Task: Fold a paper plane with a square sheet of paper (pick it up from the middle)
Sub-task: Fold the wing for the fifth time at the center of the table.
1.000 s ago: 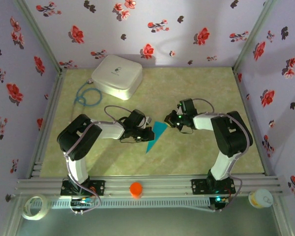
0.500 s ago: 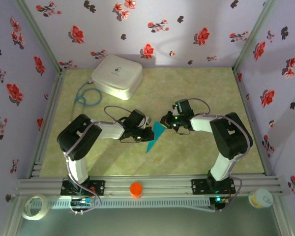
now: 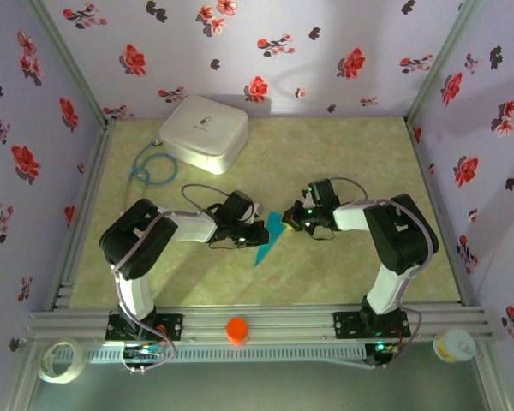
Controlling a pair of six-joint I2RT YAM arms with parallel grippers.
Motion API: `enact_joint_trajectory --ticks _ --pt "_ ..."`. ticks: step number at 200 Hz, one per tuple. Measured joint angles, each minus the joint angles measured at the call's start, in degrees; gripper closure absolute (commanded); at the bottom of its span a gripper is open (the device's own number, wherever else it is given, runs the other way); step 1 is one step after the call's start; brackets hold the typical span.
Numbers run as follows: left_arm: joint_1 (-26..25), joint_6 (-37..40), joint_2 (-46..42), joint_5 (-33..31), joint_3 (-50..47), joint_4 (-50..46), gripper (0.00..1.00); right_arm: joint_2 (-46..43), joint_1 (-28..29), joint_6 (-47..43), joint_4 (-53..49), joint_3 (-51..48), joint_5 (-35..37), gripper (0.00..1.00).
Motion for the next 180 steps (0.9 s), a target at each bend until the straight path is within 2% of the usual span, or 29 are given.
enact_joint_trajectory --ticks 57,104,130,180 --pt "0.0 -0.9 -0.5 -0.2 -1.0 1.3 1.00 -0.8 -4.3 -1.2 -1.5 1.0 0.7 0.93" --pt "-0.2 -1.7 -2.1 -1.5 -2.7 1.5 1.00 -11.9 -4.3 -0.9 -3.3 -2.6 3.9 0.91" --pt "-0.9 -2.8 -2.7 -2.4 -3.1 1.6 1.00 -16.0 -3.5 0.1 -3.8 -6.1 5.0 0.90" --pt "-1.6 -2.7 -8.5 -4.5 -4.3 1.4 0.89 -16.8 1.3 1.0 -5.5 -7.8 6.0 0.88"
